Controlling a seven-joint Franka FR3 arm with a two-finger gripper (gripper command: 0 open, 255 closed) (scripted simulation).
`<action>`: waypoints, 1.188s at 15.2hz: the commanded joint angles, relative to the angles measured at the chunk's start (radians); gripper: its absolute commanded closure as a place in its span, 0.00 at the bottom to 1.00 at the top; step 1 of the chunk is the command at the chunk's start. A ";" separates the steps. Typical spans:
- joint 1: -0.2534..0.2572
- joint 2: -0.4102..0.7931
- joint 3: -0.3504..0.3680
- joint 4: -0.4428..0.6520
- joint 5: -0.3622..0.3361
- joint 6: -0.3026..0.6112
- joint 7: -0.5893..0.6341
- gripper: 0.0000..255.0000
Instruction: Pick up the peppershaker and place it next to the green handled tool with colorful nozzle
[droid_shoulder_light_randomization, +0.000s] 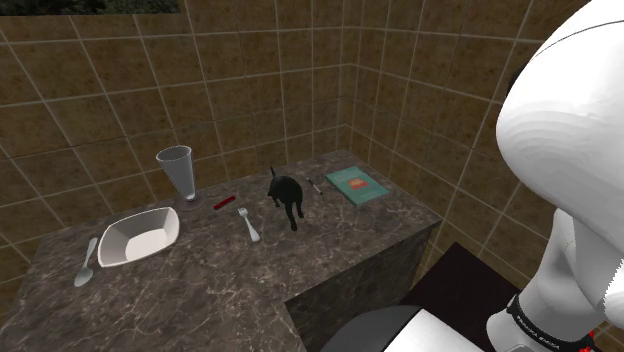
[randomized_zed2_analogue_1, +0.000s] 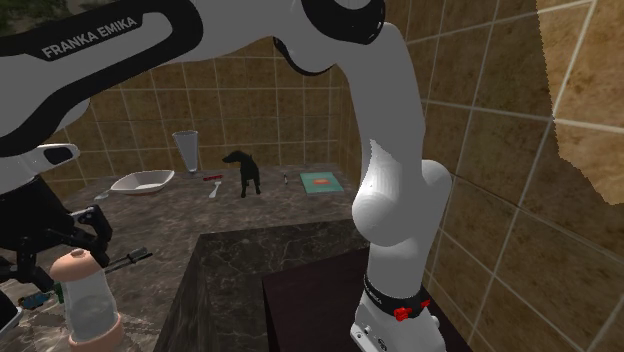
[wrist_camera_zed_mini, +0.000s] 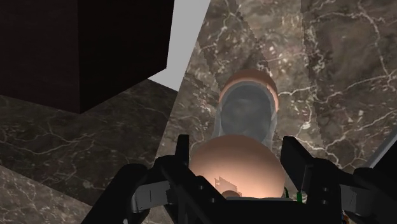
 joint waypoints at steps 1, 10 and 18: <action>0.000 0.000 0.000 0.000 0.000 0.000 0.000 1.00; 0.007 -0.011 0.010 0.058 0.017 -0.061 -0.012 0.00; 0.019 -0.015 0.015 0.116 0.026 -0.118 -0.019 0.00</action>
